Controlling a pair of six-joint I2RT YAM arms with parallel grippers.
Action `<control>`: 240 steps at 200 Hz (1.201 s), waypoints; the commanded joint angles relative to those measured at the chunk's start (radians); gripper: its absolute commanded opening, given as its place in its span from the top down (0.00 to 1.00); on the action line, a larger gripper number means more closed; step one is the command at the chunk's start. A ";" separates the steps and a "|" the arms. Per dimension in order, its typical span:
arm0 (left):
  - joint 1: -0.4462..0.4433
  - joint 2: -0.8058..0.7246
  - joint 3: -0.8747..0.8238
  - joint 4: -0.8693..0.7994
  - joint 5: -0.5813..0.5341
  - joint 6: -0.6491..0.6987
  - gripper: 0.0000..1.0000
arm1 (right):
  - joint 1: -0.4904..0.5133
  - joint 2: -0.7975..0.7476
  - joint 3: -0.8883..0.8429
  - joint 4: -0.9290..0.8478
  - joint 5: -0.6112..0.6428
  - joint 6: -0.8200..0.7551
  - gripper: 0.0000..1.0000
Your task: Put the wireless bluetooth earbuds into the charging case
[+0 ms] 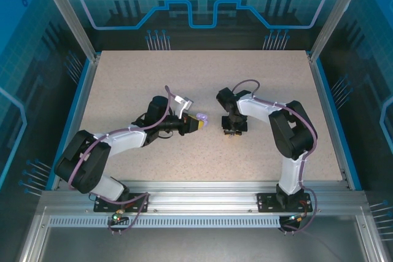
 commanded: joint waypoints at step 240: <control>-0.058 0.130 0.049 0.006 -0.019 -0.023 0.92 | -0.033 -0.240 -0.182 0.221 -0.069 -0.048 0.87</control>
